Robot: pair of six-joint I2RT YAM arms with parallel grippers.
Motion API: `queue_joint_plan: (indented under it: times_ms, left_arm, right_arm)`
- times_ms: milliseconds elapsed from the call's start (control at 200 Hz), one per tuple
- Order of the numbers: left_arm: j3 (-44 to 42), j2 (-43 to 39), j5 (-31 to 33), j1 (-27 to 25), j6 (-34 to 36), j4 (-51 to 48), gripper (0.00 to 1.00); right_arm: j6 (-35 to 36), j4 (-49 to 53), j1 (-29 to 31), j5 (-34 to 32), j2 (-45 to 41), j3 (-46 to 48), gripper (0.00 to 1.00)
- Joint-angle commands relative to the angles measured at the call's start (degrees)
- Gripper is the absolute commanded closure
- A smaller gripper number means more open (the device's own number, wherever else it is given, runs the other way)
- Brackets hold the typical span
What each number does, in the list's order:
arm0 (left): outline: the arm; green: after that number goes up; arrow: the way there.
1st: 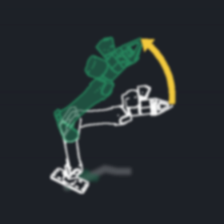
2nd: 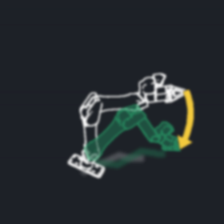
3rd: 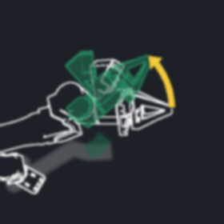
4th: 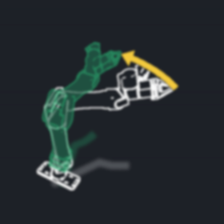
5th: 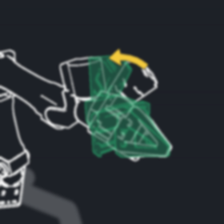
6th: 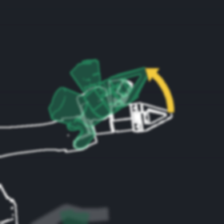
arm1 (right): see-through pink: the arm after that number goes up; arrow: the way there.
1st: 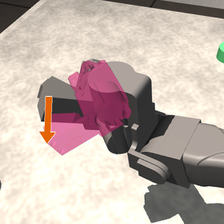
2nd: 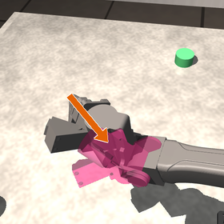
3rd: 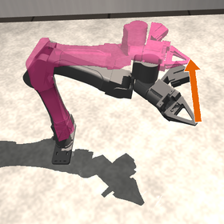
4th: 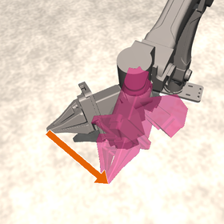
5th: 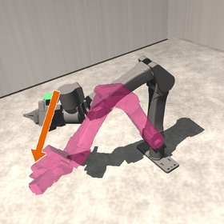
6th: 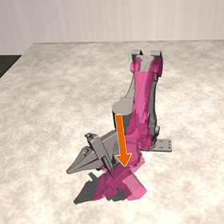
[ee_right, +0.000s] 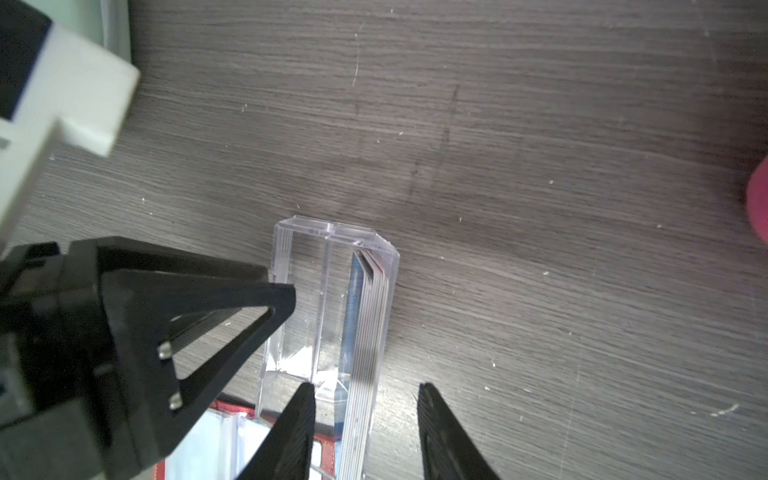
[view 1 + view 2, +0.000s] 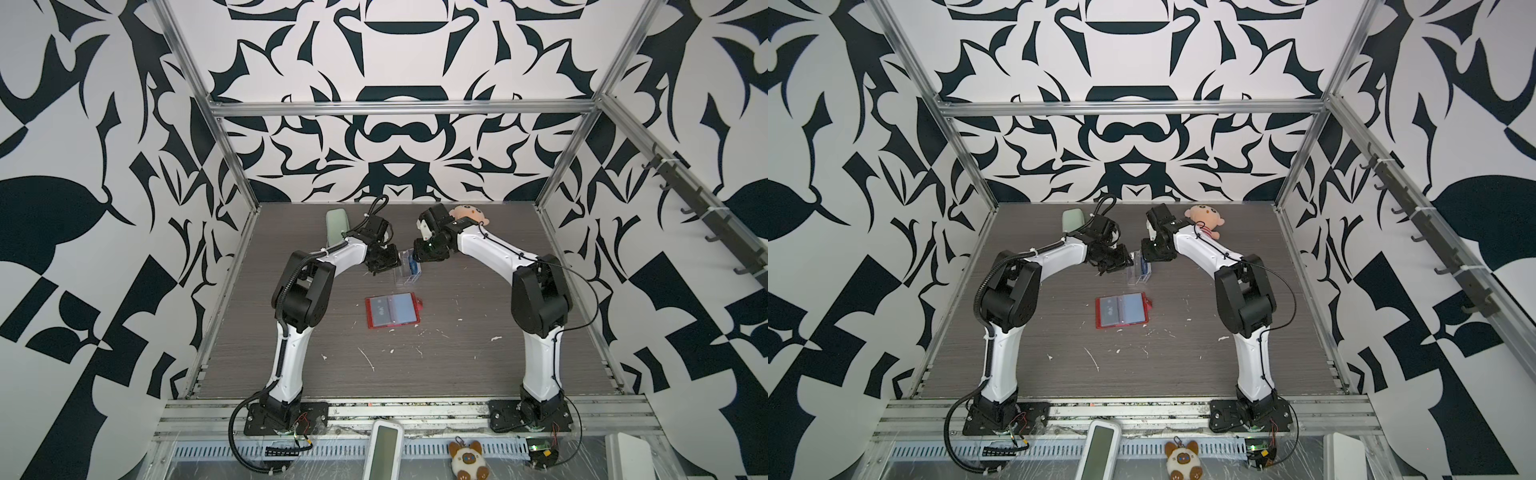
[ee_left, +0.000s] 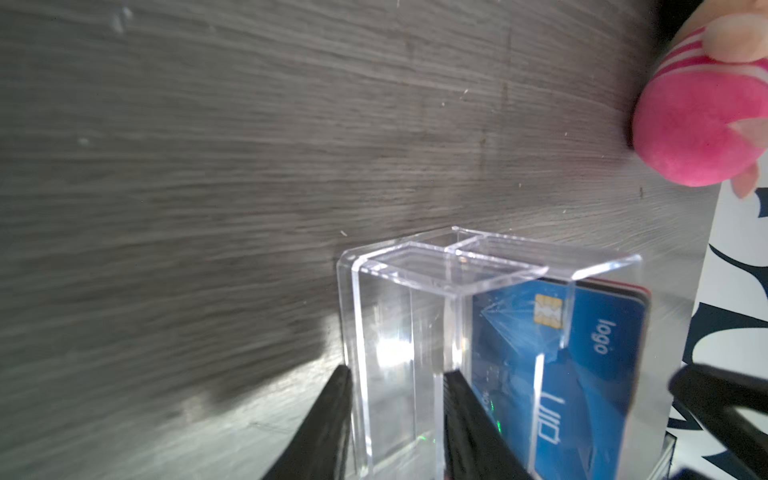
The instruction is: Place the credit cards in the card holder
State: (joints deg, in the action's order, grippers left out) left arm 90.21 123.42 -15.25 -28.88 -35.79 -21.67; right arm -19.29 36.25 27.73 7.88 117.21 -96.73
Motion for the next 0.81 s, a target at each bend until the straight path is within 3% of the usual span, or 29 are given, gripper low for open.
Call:
queue_joint_plan:
  times_ms: [0,800]
  left_arm:
    - [1.99,1.34,-0.75,0.23,0.02,-1.95,0.61]
    - [0.85,2.01,-0.31,0.25,-0.30,-3.11,0.64]
  right_arm:
    - [0.51,1.41,-0.04,-0.26,0.42,-3.15,0.55]
    - [0.14,5.98,1.14,-3.21,6.43,-9.44,0.57]
